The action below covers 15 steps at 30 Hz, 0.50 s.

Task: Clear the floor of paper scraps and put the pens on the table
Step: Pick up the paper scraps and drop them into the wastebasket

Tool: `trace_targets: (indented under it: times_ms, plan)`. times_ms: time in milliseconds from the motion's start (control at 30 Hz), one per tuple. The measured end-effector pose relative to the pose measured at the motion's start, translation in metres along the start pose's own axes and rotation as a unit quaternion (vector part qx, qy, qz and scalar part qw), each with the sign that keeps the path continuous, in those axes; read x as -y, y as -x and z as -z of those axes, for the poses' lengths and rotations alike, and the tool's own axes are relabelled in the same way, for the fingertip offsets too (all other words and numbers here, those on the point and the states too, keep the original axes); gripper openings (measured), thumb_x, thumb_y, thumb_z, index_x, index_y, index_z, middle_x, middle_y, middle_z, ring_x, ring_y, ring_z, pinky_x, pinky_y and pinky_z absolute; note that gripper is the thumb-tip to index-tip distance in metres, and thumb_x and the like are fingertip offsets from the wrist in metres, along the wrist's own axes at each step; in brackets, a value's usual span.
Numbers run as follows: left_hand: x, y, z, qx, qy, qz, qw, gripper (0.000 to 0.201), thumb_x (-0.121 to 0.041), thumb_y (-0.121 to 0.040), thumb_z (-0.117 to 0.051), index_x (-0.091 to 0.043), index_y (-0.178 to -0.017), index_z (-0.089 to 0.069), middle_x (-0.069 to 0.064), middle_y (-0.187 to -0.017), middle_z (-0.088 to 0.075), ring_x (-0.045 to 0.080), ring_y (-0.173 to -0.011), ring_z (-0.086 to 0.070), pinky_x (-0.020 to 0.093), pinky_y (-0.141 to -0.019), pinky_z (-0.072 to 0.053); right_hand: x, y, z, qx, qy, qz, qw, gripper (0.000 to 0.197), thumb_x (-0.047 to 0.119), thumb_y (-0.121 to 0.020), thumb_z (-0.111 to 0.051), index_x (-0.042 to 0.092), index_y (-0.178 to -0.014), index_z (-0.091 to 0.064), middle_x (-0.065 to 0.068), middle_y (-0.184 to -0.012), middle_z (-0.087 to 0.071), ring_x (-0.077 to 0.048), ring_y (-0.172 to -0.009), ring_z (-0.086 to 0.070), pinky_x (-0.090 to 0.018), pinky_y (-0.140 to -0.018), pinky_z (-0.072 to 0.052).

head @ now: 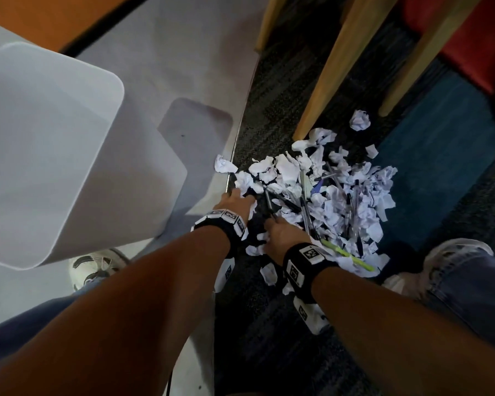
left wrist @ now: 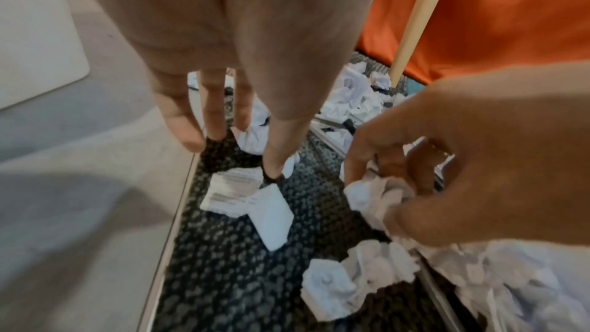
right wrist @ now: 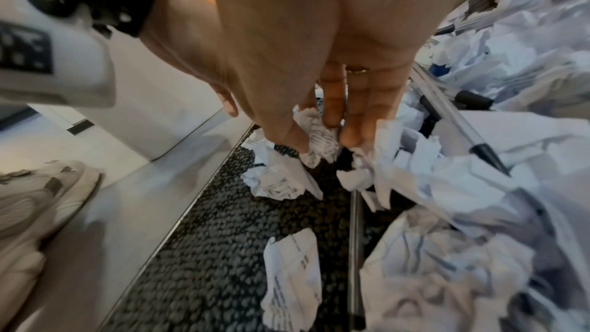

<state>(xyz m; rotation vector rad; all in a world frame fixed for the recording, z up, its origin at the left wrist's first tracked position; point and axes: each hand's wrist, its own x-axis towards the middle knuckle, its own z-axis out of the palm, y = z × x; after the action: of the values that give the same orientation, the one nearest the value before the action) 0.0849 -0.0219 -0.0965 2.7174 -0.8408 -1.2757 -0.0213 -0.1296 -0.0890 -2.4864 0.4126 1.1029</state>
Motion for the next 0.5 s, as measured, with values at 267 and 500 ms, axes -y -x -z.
trace_targets:
  times_ms: [267,500]
  plan:
    - [0.002,0.019,-0.002,-0.041,0.051,0.008,0.998,0.026,-0.001,-0.084,-0.049,-0.007,-0.108,-0.057,0.016,-0.116,-0.052,0.035,-0.105,-0.059,0.039,-0.091,-0.048,-0.005,0.017,0.014,-0.081,-0.070,0.007,0.994,0.037,0.039,-0.086,-0.052,0.018,-0.115,-0.046,-0.006,-0.108,-0.063,-0.030,-0.096,-0.061,-0.036,-0.077,-0.050]
    - [-0.002,0.058,0.041,-0.065,0.122,0.041,0.990,0.033,-0.012,-0.088,-0.059,-0.012,-0.119,-0.049,0.012,-0.118,-0.056,0.029,-0.107,-0.058,0.029,-0.079,-0.042,-0.002,0.047,0.038,-0.141,-0.146,0.000,0.979,0.042,0.037,-0.090,-0.051,0.018,-0.126,-0.046,-0.011,-0.101,-0.067,-0.031,-0.095,-0.061,-0.029,-0.071,-0.041]
